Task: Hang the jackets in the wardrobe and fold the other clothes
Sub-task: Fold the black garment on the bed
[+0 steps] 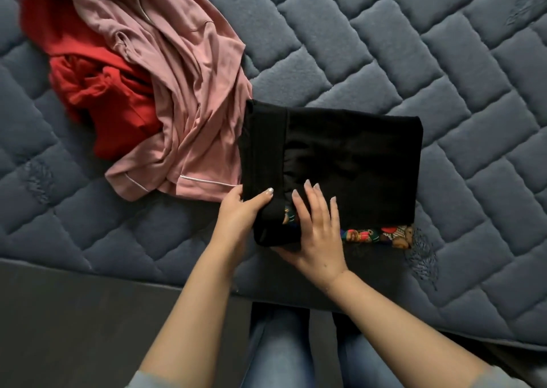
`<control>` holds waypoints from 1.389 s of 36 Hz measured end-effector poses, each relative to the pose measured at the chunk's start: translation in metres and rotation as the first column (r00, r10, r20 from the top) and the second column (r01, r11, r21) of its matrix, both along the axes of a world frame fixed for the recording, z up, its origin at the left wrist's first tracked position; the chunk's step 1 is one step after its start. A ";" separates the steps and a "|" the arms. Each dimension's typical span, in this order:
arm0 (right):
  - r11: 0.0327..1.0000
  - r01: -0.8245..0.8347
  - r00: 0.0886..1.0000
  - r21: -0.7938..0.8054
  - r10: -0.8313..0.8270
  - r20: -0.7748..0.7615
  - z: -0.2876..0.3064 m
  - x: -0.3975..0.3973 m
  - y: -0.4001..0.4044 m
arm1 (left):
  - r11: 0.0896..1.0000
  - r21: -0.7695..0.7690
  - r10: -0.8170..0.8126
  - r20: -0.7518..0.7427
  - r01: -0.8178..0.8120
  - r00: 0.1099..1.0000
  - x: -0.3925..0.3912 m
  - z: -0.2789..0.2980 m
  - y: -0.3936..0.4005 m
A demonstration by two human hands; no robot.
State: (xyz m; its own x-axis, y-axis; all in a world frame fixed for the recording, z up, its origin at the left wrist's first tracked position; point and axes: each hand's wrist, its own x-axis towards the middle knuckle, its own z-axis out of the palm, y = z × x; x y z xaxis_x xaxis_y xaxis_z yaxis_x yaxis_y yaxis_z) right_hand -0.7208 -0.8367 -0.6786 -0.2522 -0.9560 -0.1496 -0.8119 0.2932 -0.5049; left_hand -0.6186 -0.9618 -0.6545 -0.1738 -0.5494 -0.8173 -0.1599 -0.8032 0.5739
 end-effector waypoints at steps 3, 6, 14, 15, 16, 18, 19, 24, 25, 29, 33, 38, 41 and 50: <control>0.966 0.215 0.975 -0.145 -0.203 0.094 0.005 0.000 -0.011 | 0.991 -0.106 -0.085 0.020 0.086 0.996 -0.014 0.020 0.002; 0.911 0.323 0.941 -0.257 -0.282 0.186 0.023 -0.018 -0.015 | 0.970 -0.174 -0.174 -0.011 0.169 0.985 -0.025 0.044 -0.001; 0.817 0.565 0.652 -0.116 -0.356 0.670 0.133 -0.097 -0.017 | 0.876 -0.468 -0.229 -0.184 0.119 0.956 -0.018 0.105 0.002; 0.804 0.592 0.560 -0.058 -0.359 0.747 0.149 -0.108 -0.017 | 0.851 -0.518 -0.196 -0.158 0.087 0.968 -0.014 0.110 0.005; 0.790 0.613 0.452 0.018 -0.369 0.812 0.165 -0.119 -0.017 | 0.835 -0.548 -0.148 -0.136 0.051 0.980 -0.011 0.114 0.008; 0.778 0.594 0.204 0.204 -0.391 0.897 0.186 -0.145 -0.015 | 0.822 -0.569 -0.061 -0.070 0.010 0.996 -0.010 0.117 0.012; 0.782 0.559 0.115 0.276 -0.402 0.908 0.192 -0.158 -0.015 | 0.820 -0.573 -0.043 -0.021 0.023 0.999 -0.010 0.117 0.012; 0.758 0.424 -0.051 0.496 -0.527 0.848 0.179 -0.212 -0.019 | 0.872 -0.440 -0.206 0.065 0.214 0.976 -0.020 0.097 0.012; 0.752 0.391 -0.071 0.531 -0.550 0.832 0.168 -0.220 -0.020 | 0.899 -0.384 -0.220 0.014 0.208 0.976 -0.024 0.087 0.015; 0.694 0.387 -0.001 0.607 -0.658 0.753 0.096 -0.242 -0.017 | 0.965 -0.122 -0.237 -0.028 0.232 0.971 -0.042 0.033 0.052; 0.545 0.527 0.075 0.652 -0.794 0.603 0.025 -0.239 0.023 | 0.974 -0.003 -0.222 0.160 0.226 0.962 -0.046 -0.015 0.109; 0.486 0.574 -0.089 0.659 -0.763 0.641 -0.002 -0.206 0.096 | 0.992 -0.107 -0.039 0.269 0.070 0.962 -0.042 -0.027 0.152; 0.504 0.609 0.017 0.613 -0.781 0.625 -0.002 -0.183 0.133 | 0.988 -0.146 -0.006 0.308 0.054 0.951 -0.040 -0.025 0.168; 0.548 0.661 0.295 0.513 -0.818 0.494 -0.008 -0.174 0.146 | 0.944 -0.112 -0.249 0.376 0.310 0.893 -0.034 -0.028 0.149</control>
